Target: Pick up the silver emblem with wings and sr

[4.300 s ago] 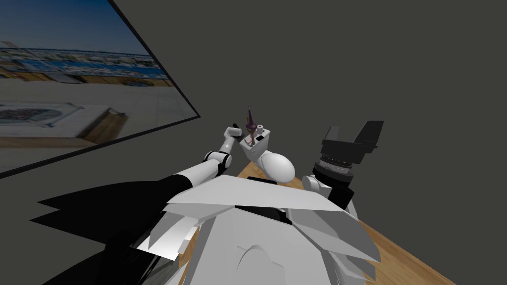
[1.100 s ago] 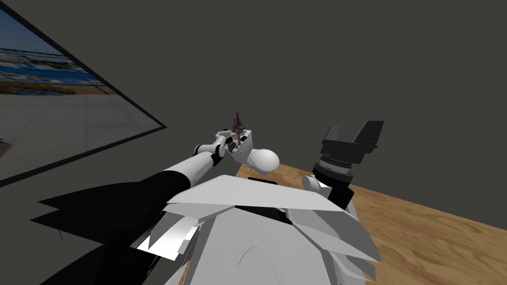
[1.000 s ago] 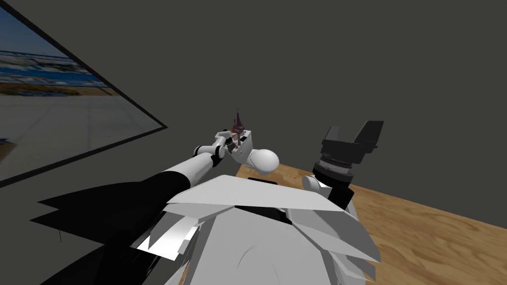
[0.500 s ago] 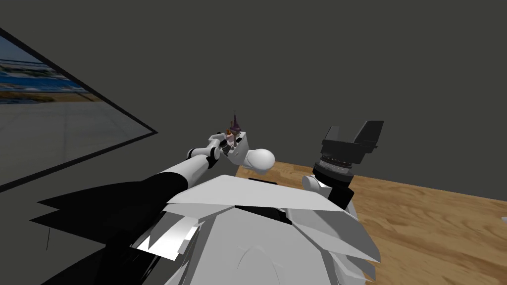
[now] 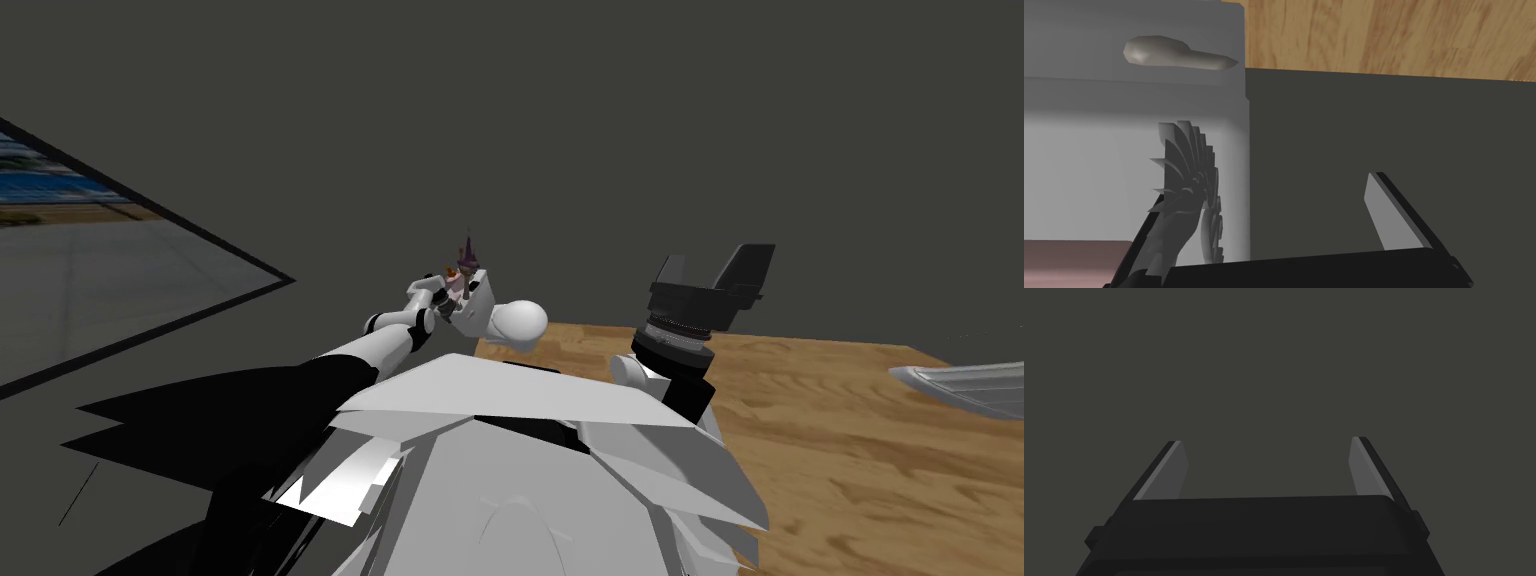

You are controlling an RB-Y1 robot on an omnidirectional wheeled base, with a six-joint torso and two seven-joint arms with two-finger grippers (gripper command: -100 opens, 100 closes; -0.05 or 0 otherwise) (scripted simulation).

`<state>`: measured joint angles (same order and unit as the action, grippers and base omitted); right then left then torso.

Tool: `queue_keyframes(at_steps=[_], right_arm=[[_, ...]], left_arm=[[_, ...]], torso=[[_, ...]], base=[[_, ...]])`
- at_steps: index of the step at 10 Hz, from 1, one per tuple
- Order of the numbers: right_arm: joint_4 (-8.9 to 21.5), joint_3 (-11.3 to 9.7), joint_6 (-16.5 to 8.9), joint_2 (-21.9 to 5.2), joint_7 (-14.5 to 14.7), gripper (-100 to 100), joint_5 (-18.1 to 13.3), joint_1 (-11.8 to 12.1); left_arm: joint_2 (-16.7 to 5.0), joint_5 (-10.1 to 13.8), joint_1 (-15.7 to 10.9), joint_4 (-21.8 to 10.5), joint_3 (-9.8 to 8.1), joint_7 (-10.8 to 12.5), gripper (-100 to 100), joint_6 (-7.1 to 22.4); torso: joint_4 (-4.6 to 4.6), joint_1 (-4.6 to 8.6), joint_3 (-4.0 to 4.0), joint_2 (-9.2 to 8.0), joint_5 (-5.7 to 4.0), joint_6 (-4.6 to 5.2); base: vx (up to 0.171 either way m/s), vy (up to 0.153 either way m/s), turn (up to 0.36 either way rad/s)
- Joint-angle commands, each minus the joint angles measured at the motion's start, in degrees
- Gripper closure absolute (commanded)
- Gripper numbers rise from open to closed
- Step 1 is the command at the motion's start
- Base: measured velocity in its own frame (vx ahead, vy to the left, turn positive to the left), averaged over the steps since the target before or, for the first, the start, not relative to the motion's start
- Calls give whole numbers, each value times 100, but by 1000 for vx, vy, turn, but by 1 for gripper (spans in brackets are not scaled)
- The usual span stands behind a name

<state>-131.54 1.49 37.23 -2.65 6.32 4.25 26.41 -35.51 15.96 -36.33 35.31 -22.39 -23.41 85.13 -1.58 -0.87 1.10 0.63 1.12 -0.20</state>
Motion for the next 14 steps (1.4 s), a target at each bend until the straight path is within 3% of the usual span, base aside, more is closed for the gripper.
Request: queue_keyframes(at_steps=[1, 2, 3, 4, 5, 6, 8, 9, 10, 11, 12, 14], right_arm=[[0, 0, 0, 0, 0, 0, 0, 0], [0, 1, 0, 0, 0, 0, 0, 1], [0, 0, 0, 0, 0, 0, 0, 0], [0, 0, 0, 0, 0, 0, 0, -1], [0, 1, 0, 0, 0, 0, 0, 1], [0, 0, 0, 0, 0, 0, 0, -1], [0, 1, 0, 0, 0, 0, 0, 1], [0, 1, 0, -1, 0, 0, 0, 2], [0, 1, 0, 0, 0, 0, 0, 0], [0, 1, 0, 0, 0, 0, 0, 0], [0, 1, 0, -1, 0, 0, 0, 1], [0, 1, 0, -1, 0, 0, 0, 0]], left_arm=[[-73, -8, -30, -230, 11, -19, -100, -105], [-340, 258, 264, -118, -270, 72, -100, -108], [-533, 258, 415, -118, -270, 72, -100, -108], [-533, 258, 523, -118, -270, 72, -100, -108], [-816, 525, 728, -6, -551, 163, -100, -111], [-993, 525, 900, -6, -551, 163, -100, -111], [-993, 525, 1075, -6, -551, 163, -100, -111], [-1265, 792, 1336, 106, -832, 254, -100, -113], [-1380, 792, 1588, 106, -832, 254, -100, -113], [-1453, 792, 1628, 106, -832, 254, -100, -113], [-1653, 1051, 1832, 219, -1089, 345, -100, -116], [-1913, 1059, 2112, 219, -1113, 345, -100, -116]], torso=[[0, 0, 0, 0, 0, 0], [-7, -2, 12, 19, 2, -7], [-5, -5, 5, 4, 3, -2], [-2, -7, -1, -5, 3, -2], [-4, -7, 5, 6, 3, -4], [-2, -3, -1, -6, 2, -2], [-3, -12, 4, 5, 4, -7], [-7, -13, 14, 22, 4, -11], [-5, -9, 6, 7, 3, -3], [-3, -7, 1, 0, 3, -4], [-4, -9, 7, 10, 3, -4], [3, -3, -1, 0, -4, 5]], base=[[-11, 5, -77], [-72, -3, -345], [-97, -5, -471], [-53, 1, -293], [-98, -18, -421], [-111, -10, -507], [-27, 5, -152], [-70, -17, -300], [-90, -23, -411], [-46, -14, -349], [-95, -29, -377], [-72, -29, -383]])
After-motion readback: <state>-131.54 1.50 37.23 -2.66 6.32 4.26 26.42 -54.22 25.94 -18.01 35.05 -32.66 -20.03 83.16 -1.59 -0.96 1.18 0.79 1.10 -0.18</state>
